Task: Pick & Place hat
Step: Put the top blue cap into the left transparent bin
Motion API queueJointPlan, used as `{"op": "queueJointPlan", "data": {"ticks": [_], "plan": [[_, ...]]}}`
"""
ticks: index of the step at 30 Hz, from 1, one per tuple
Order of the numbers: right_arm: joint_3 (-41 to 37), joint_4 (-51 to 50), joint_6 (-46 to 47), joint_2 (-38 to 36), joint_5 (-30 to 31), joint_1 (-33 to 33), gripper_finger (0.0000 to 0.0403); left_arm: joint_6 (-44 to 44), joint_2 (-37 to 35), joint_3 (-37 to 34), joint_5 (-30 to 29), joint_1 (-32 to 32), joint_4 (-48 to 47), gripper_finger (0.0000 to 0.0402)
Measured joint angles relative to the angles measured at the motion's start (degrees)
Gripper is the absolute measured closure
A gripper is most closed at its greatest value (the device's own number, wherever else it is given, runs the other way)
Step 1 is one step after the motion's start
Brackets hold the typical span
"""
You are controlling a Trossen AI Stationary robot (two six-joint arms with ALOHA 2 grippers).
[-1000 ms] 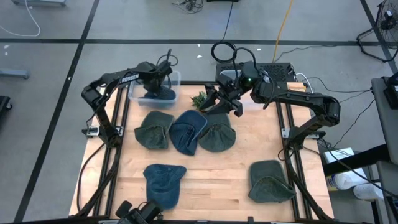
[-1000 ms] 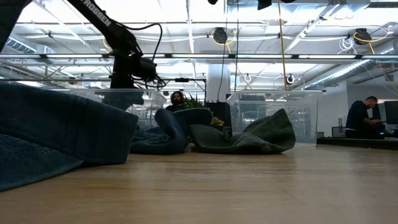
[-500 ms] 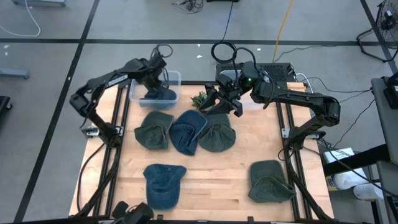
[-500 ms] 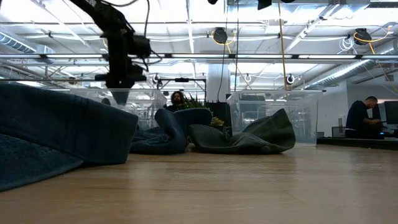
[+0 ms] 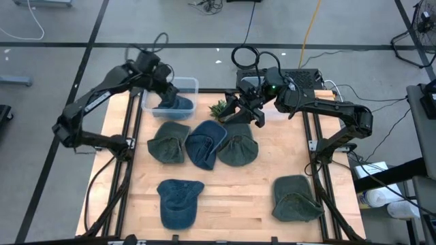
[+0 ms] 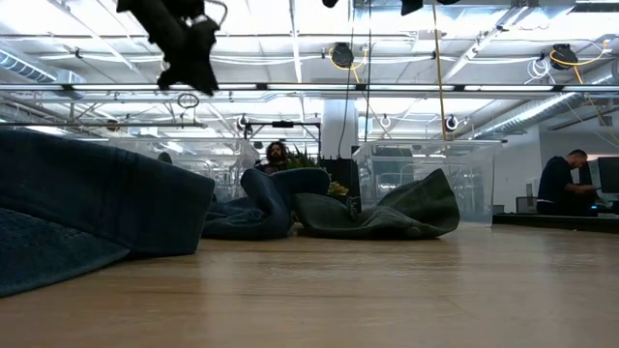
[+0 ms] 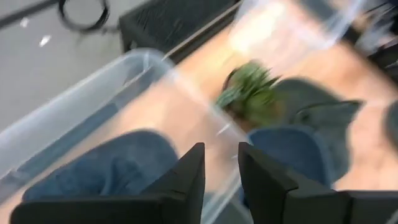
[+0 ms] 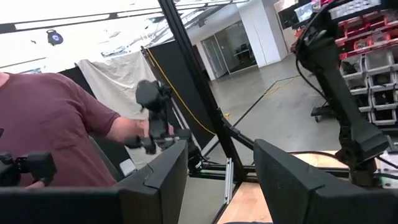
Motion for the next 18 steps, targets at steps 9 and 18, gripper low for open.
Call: {"op": "queueJointPlan", "data": {"ticks": [9, 18], "plan": [[0.0, -1.6, -1.6, 0.0, 15.9, -0.2, 0.0232, -2.5, -6.4, 0.0, 14.0, 0.0, 9.4, 0.0197], [0.0, -1.8, 0.1, 0.0, 12.7, -0.5, 0.0223, -7.4, -11.0, 0.0, 27.8, 0.0, 15.7, 0.0124]]}}
